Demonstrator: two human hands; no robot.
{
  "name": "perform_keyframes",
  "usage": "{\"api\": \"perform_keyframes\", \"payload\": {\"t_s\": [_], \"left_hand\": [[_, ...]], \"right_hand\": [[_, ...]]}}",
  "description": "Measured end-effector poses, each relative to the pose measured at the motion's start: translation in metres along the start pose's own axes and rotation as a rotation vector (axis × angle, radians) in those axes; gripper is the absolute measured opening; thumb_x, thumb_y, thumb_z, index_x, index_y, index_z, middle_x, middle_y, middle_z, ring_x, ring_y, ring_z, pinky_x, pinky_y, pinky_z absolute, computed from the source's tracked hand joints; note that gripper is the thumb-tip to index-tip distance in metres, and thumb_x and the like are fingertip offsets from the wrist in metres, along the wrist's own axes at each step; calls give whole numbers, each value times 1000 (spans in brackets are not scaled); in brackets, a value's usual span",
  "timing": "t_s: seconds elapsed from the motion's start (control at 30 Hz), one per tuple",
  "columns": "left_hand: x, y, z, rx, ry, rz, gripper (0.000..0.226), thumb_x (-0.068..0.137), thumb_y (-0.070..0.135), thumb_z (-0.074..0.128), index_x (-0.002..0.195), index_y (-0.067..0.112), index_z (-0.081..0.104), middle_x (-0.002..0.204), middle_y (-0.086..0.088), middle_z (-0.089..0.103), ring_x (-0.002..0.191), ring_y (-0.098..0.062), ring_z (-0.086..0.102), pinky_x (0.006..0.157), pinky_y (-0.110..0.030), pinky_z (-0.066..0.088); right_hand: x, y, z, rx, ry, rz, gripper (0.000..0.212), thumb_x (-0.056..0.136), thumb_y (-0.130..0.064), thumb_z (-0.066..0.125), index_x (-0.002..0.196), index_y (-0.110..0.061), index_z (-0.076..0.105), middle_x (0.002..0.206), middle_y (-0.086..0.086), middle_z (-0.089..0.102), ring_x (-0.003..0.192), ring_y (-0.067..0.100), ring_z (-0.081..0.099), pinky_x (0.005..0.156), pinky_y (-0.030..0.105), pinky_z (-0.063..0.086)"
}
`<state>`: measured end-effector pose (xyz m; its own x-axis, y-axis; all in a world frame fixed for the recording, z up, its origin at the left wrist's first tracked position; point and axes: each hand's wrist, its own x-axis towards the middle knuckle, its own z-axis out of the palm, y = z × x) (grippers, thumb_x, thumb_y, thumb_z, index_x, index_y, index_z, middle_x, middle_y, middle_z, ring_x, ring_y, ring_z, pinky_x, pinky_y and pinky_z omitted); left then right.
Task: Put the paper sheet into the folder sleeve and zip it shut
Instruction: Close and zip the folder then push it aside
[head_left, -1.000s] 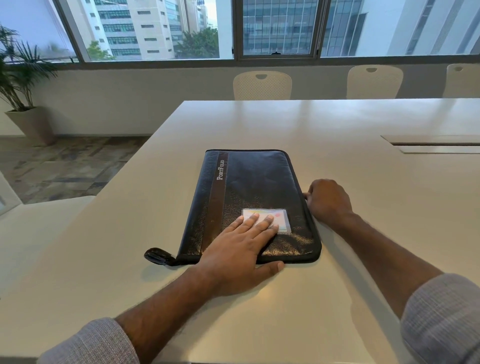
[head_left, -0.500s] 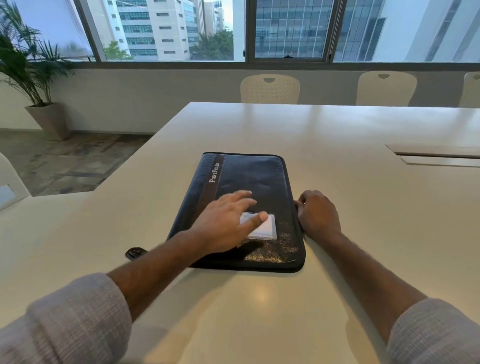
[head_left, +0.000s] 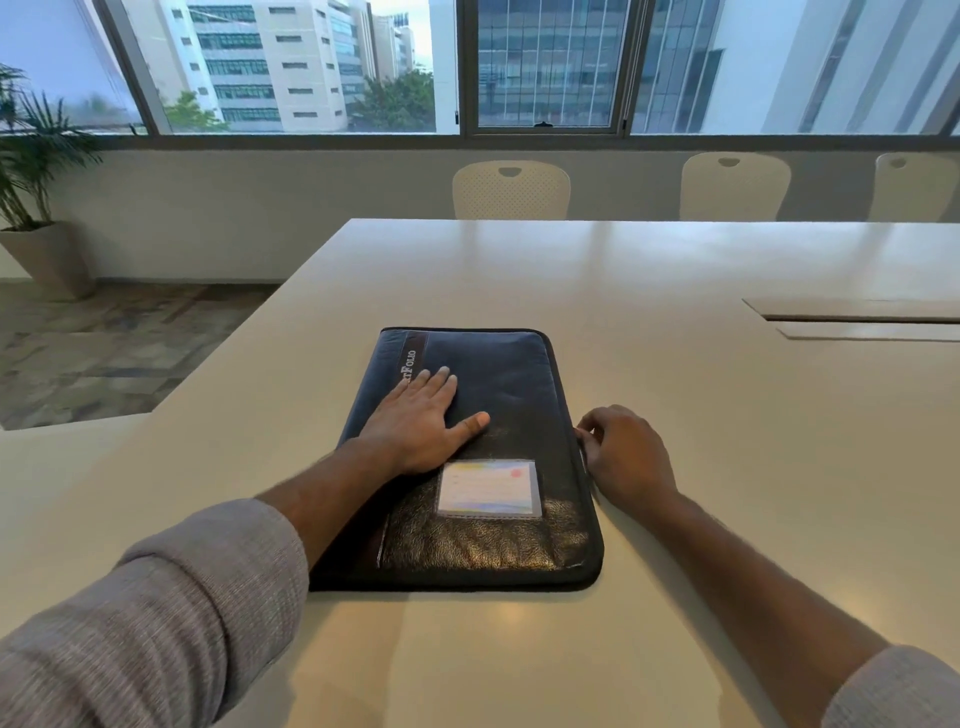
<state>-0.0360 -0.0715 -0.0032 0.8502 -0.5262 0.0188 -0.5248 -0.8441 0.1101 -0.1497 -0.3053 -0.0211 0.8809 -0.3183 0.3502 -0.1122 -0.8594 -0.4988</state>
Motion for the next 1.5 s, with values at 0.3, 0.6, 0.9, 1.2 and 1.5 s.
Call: {"api": "perform_keyframes", "payload": {"t_s": [0.3,0.6,0.9,1.2,1.5], "left_hand": [[1,-6,9,6,-32,52,88,86,75,5,154,19,-2,163,2,-7,148,-14,-9,119,-34,-5],[-1,-6,12,9,-33,60,88,86,75,2,154,20,-6,162,3,-12,147,-14,-14,117,-33,-10],[-3,-5,12,11,-28,61,85,86,74,1,153,22,-9,161,5,-16,146,-13,-19,120,-37,-8],[-4,-7,17,-6,24,68,87,81,77,-6,152,26,-13,159,9,-20,142,-10,-26,114,-32,-17],[-4,-7,18,-11,48,75,88,80,78,-7,152,28,-13,159,10,-20,142,-9,-27,113,-31,-18]], "right_hand": [[23,3,-6,-194,11,-73,17,91,-26,63,88,-12,73,85,3,69,68,16,59,63,29,48],[80,9,6,-197,42,-34,19,89,-26,68,87,-9,75,80,4,72,61,14,60,61,25,47],[127,10,18,-217,40,-52,19,88,-24,69,88,-6,75,84,7,73,61,17,58,63,27,46],[173,11,27,-197,-35,-65,15,88,-22,70,86,-8,74,86,7,72,68,20,61,64,29,47],[200,17,25,-162,-201,-191,8,86,-21,73,89,-14,76,86,-2,66,75,19,58,62,25,39]]}}
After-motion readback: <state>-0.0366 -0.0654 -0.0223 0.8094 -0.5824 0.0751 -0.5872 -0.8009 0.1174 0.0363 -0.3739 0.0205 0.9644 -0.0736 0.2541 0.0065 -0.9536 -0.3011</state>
